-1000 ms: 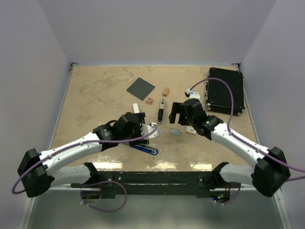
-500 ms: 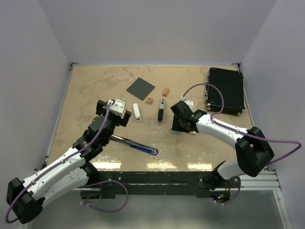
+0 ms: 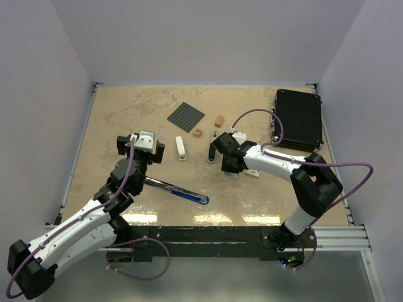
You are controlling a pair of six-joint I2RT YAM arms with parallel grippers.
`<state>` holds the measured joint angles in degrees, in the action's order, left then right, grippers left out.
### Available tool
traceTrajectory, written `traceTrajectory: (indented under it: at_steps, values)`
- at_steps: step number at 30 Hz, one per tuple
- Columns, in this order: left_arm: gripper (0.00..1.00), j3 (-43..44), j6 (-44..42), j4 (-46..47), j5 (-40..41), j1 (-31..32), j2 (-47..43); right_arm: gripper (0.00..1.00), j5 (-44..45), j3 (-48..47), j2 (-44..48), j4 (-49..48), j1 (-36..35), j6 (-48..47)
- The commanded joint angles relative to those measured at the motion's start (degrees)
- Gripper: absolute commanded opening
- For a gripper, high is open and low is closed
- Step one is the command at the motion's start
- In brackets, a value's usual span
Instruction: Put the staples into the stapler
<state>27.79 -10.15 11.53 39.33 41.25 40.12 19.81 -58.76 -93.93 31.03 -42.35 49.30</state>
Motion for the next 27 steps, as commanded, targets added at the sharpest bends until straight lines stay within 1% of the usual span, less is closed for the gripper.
traceTrajectory:
  at_steps: [1,7,10,17,24,27]
  values:
    - [1.0,-0.81,-0.74,4.03,0.92,-0.3,-1.36,0.23,4.44,-2.76,-0.73,3.33,-0.37,2.82]
    - [1.0,-1.16,-1.18,4.38,0.13,-0.3,-1.53,0.23,4.1,-2.94,-2.31,3.96,-0.54,2.82]
    - [1.0,-1.16,-1.18,4.38,-0.48,-0.39,-1.36,0.24,3.3,-3.29,-3.53,3.78,-0.8,2.73]
    - [0.99,-1.25,-1.27,4.12,-1.19,-0.3,-1.53,0.31,3.48,-3.9,-5.12,4.39,-1.25,2.82]
    - [0.98,-1.34,-1.62,3.94,-1.98,-0.38,-2.06,0.32,2.07,-4.17,-4.86,2.47,-2.47,1.33]
    - [0.98,-1.42,-1.62,3.94,-2.24,-0.3,-2.24,0.29,0.84,-3.9,-3.28,0.27,-2.74,0.36]
